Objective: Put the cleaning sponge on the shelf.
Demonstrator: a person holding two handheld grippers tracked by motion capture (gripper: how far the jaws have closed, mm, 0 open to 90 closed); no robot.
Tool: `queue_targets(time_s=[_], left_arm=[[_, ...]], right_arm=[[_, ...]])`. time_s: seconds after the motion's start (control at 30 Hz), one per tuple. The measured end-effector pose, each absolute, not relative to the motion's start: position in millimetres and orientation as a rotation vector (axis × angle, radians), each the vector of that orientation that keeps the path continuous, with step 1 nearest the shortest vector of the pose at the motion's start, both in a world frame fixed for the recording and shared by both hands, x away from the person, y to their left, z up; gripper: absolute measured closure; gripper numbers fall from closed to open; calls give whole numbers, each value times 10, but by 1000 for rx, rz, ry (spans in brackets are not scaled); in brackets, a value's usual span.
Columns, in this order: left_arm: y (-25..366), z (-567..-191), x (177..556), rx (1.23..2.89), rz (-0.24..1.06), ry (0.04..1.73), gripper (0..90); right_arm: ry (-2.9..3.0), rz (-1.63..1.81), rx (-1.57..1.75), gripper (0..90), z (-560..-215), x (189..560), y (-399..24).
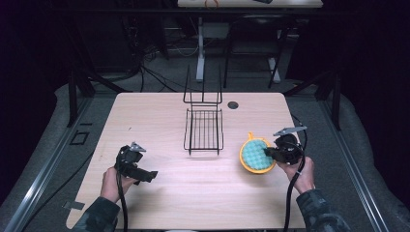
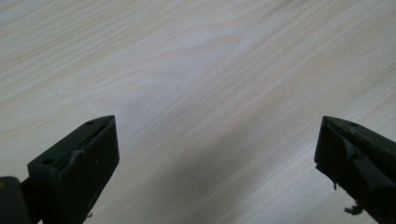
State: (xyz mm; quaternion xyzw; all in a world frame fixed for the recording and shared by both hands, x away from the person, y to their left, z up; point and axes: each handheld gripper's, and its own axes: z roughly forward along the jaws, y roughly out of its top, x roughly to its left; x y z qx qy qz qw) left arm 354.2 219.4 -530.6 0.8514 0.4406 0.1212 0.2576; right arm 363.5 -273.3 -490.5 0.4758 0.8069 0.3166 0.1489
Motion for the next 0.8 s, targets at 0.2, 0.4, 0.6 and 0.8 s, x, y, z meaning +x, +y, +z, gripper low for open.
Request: queue_targets(time_s=[0.2, 0.4, 0.6, 0.8], left_arm=[[2187, -5308, 3537, 2311, 328, 1202, 1], [2197, -5310, 3538, 2313, 328, 1199, 1], [2218, -5310, 3542, 2287, 326, 1206, 1], [2222, -5306, 3538, 2290, 324, 1195, 1]], right_arm=[[2304, 927, 1342, 875, -4806, 3599, -2760], [2295, 928, 1337, 874, -4762, 3587, -2758], [2285, 929, 1326, 873, -4705, 3583, -2748], [2276, 948, 1312, 873, -4615, 3565, -2742]])
